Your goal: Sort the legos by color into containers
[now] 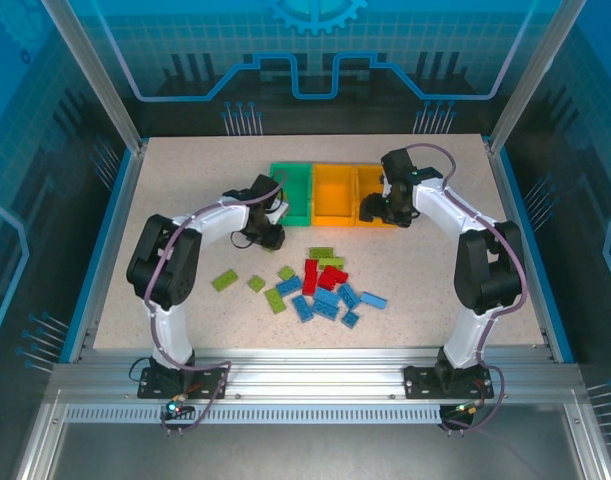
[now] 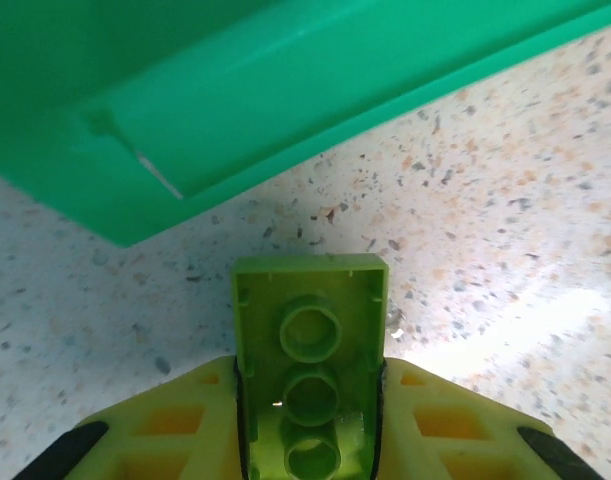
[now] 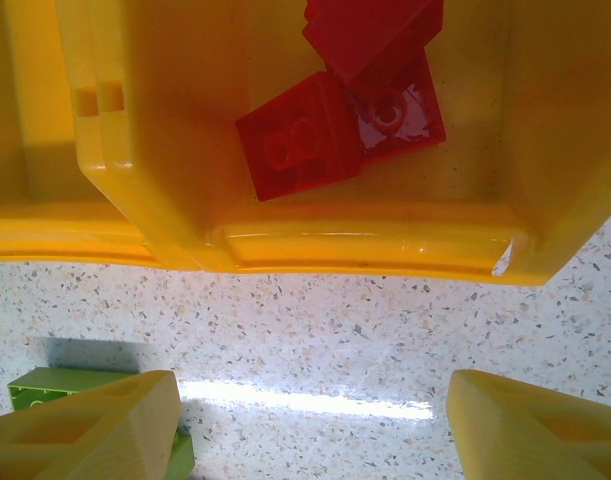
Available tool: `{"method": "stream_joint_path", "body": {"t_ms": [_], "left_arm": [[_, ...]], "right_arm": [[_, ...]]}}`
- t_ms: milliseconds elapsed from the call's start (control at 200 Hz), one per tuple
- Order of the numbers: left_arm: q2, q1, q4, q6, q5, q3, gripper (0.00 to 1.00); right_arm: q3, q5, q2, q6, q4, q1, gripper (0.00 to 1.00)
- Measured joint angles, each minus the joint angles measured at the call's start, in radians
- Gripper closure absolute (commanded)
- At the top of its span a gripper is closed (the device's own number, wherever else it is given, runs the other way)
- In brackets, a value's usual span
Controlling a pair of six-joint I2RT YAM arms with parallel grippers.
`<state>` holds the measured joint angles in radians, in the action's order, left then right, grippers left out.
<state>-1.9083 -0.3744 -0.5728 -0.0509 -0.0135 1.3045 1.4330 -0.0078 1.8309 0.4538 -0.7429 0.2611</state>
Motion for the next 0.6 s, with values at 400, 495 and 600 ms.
{"method": "stream_joint_path", "body": {"t_ms": [400, 495, 600], "left_arm": [[0.066, -0.001, -0.030, 0.086, 0.031, 0.276, 0.66], [-0.013, -0.001, -0.035, 0.113, 0.037, 0.388, 0.65], [-0.115, -0.001, -0.063, 0.141, 0.042, 0.489, 0.63]], "right_arm": [[-0.001, 0.000, 0.000, 0.000, 0.000, 0.000, 0.29], [-0.007, -0.001, -0.002, -0.003, 0.002, 0.000, 0.31], [-0.039, -0.010, -0.019, -0.027, 0.004, 0.003, 0.32]]}}
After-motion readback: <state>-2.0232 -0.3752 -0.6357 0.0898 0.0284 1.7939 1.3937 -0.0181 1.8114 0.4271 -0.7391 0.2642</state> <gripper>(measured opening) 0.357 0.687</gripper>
